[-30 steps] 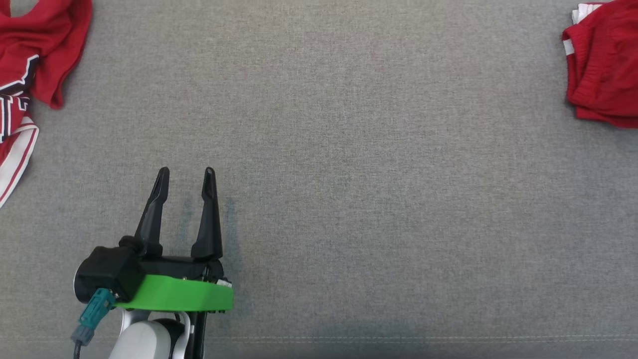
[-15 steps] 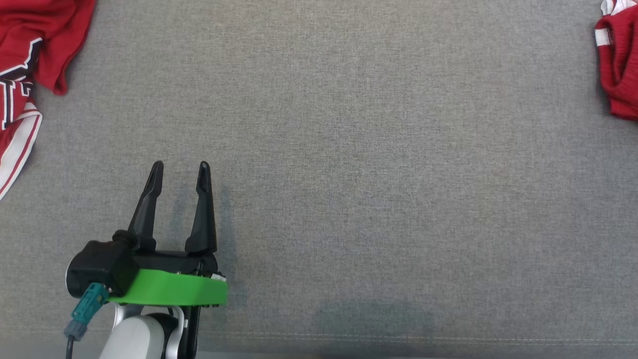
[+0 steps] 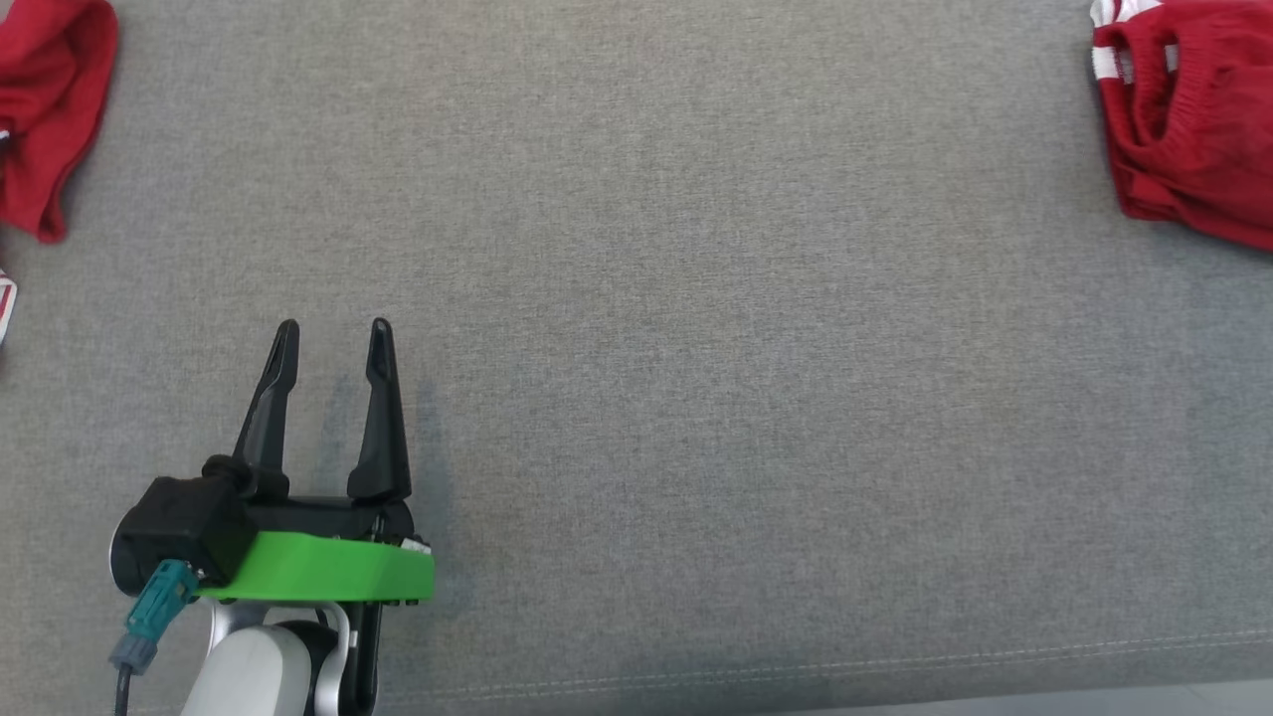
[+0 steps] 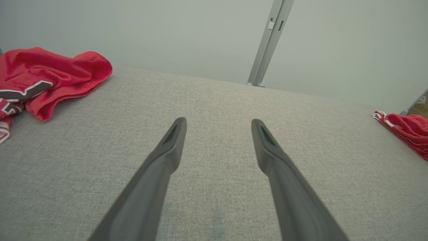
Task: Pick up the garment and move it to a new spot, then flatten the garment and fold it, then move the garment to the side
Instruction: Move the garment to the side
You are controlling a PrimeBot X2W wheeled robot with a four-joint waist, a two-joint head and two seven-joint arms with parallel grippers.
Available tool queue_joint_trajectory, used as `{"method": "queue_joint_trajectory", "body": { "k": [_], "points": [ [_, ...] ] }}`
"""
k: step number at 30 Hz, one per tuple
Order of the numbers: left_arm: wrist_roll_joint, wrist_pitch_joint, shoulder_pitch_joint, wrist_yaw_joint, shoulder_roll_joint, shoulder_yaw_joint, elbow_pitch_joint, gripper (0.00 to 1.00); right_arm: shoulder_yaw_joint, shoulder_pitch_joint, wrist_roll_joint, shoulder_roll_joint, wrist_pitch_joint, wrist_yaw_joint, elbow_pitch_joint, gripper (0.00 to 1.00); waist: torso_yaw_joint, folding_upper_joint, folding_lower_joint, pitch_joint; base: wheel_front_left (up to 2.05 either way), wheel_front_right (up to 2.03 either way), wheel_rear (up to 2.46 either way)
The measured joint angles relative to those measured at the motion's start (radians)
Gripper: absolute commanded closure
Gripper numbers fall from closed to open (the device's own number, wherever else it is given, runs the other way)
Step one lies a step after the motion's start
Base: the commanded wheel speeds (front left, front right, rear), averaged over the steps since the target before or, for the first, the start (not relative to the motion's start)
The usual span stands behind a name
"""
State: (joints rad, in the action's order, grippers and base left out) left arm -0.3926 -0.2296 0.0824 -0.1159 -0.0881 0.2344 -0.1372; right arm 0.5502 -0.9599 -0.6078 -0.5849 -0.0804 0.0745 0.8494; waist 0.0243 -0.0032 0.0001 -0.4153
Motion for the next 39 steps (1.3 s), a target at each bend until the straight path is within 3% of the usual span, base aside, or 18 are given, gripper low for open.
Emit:
{"method": "queue_joint_trajectory", "body": {
  "k": [7, 15, 21, 26, 31, 39],
  "points": [
    [-0.006, -0.001, 0.017, 0.002, 0.001, -0.002, 0.037, 0.0, 0.011, -0.02, 0.002, 0.081, -0.113, -0.039, -0.049, 0.0, -0.056, 0.0, 0.0, 0.063, 0.0, 0.0, 0.0],
    [-0.035, -0.01, 0.018, 0.002, 0.009, -0.027, 0.091, 0.0, 0.009, 0.026, -0.026, 0.194, -0.158, -0.049, -0.071, 0.0, -0.109, 0.0, 0.0, 0.152, 0.0, 0.0, 0.0],
    [-0.055, -0.013, 0.003, 0.001, 0.017, -0.054, 0.123, 0.0, 0.002, 0.135, -0.039, 0.238, -0.175, -0.055, -0.107, 0.0, -0.138, 0.0, 0.0, 0.225, 0.0, 0.0, 0.0],
    [-0.063, -0.013, -0.045, 0.001, 0.024, -0.065, 0.147, 0.0, -0.032, 0.244, -0.052, 0.273, -0.175, -0.027, -0.16, 0.0, -0.146, 0.0, -0.0001, 0.282, 0.0, 0.0, 0.0],
    [-0.07, -0.013, -0.082, 0.001, 0.032, -0.071, 0.158, 0.0, -0.094, 0.321, -0.041, 0.304, -0.174, 0.0, -0.301, 0.0, -0.137, 0.0, 0.0, 0.327, 0.0, 0.0, 0.0],
    [-0.07, -0.019, -0.131, 0.0, 0.035, -0.075, 0.163, 0.0, -0.088, 0.497, 0.026, 0.35, -0.174, 0.024, -0.418, 0.0, -0.1, 0.0, -0.0001, 0.363, 0.0, 0.0, 0.0]
  ]
}}
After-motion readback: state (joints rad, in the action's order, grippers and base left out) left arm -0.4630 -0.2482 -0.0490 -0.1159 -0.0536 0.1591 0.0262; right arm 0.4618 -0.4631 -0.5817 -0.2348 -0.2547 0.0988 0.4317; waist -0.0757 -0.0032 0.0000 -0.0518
